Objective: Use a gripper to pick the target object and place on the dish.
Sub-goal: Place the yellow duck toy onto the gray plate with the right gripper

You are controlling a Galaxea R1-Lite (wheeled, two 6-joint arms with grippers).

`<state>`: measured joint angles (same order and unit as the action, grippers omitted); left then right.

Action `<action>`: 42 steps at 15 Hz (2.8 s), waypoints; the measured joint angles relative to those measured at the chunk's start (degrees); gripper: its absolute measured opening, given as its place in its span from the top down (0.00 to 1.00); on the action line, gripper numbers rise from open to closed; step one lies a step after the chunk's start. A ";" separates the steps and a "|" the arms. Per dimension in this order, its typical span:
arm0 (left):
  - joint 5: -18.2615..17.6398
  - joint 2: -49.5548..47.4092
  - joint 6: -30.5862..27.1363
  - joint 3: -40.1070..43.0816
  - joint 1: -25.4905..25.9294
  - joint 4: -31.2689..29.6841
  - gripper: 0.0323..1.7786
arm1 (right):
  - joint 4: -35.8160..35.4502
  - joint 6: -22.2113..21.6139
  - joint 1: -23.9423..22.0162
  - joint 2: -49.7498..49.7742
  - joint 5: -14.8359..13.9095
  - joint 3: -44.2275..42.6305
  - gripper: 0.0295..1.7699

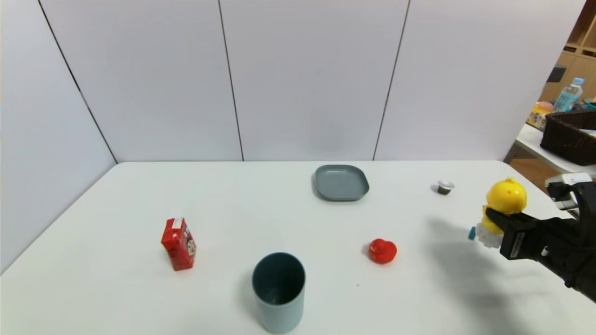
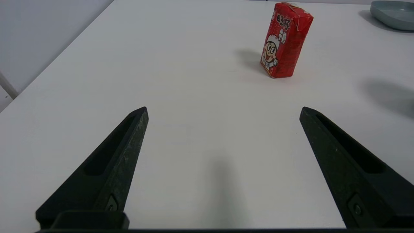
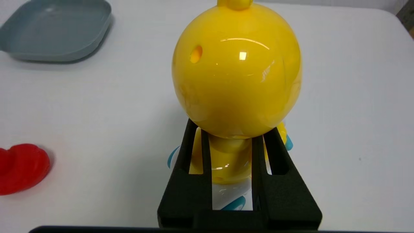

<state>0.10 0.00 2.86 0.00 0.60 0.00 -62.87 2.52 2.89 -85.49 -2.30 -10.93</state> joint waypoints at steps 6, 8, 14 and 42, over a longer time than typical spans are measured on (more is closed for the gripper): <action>-0.02 0.00 0.00 0.00 0.00 0.00 0.05 | 0.74 3.45 -0.09 -0.01 -3.12 -8.85 0.82; 0.00 0.00 0.00 0.00 0.00 0.00 0.05 | 2.84 3.67 0.20 -0.56 -2.95 -12.43 0.82; 0.01 0.00 0.00 0.00 0.00 0.00 0.05 | 5.75 6.95 2.36 -5.99 -3.21 -20.13 0.82; 0.00 0.00 -0.02 0.00 0.00 0.00 0.05 | 9.98 8.28 24.48 -40.28 -4.23 -59.01 0.82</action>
<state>0.10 0.00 2.84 0.00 0.60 0.00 -52.88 10.80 27.37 -125.77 -6.53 -69.95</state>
